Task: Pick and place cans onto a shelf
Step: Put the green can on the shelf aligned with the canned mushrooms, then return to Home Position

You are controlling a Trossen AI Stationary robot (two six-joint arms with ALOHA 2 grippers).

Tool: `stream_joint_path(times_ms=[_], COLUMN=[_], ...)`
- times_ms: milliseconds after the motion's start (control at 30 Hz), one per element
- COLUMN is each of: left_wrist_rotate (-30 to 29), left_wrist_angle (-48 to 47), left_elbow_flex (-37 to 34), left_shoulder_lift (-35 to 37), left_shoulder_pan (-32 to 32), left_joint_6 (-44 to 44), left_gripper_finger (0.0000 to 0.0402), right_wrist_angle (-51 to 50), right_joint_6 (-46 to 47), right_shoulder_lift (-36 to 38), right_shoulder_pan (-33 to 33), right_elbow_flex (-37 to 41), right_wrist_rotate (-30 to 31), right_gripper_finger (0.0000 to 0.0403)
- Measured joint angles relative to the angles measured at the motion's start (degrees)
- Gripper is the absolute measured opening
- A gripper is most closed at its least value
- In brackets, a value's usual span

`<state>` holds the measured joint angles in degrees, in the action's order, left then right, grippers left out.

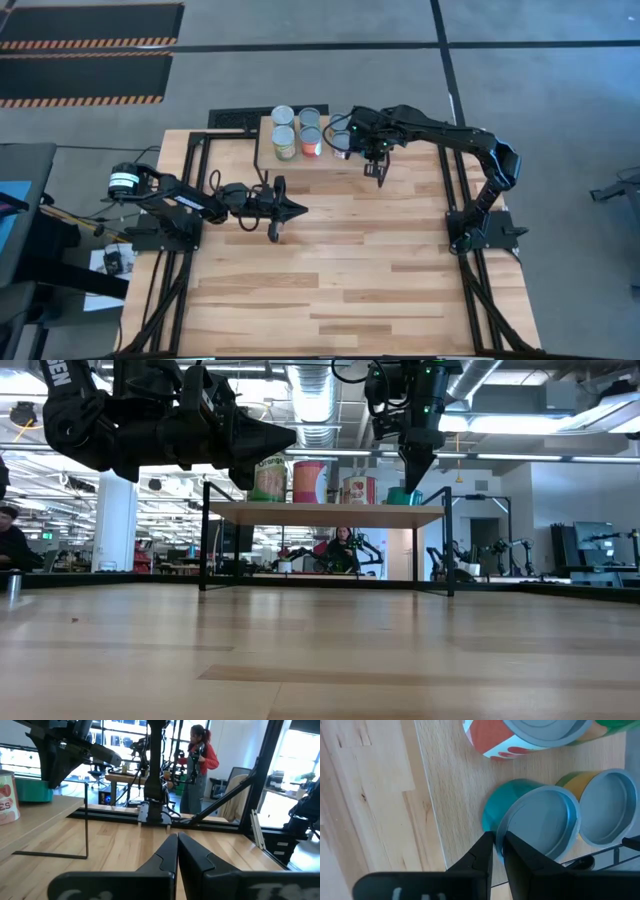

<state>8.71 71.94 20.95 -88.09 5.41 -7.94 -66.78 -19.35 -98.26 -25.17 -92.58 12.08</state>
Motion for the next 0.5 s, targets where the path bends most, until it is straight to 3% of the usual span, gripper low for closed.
stream_joint_path(times_ms=[167, 500], left_wrist_rotate=[0.00, 0.05], left_wrist_angle=[0.00, -0.16], left_elbow_flex=[0.00, 0.00], left_shoulder_lift=[0.00, 0.00], left_shoulder_pan=[0.00, 0.00], left_joint_6=[0.00, -0.01], left_gripper_finger=[0.0000, 0.0000], right_wrist_angle=[-0.01, -0.03], right_joint_6=[0.00, -0.62], right_shoulder_lift=[0.00, 0.12], right_shoulder_pan=[0.00, 0.46], right_elbow_flex=[0.00, 0.00], right_wrist_rotate=[0.00, 0.04], right_gripper_finger=[0.0077, 0.0136])
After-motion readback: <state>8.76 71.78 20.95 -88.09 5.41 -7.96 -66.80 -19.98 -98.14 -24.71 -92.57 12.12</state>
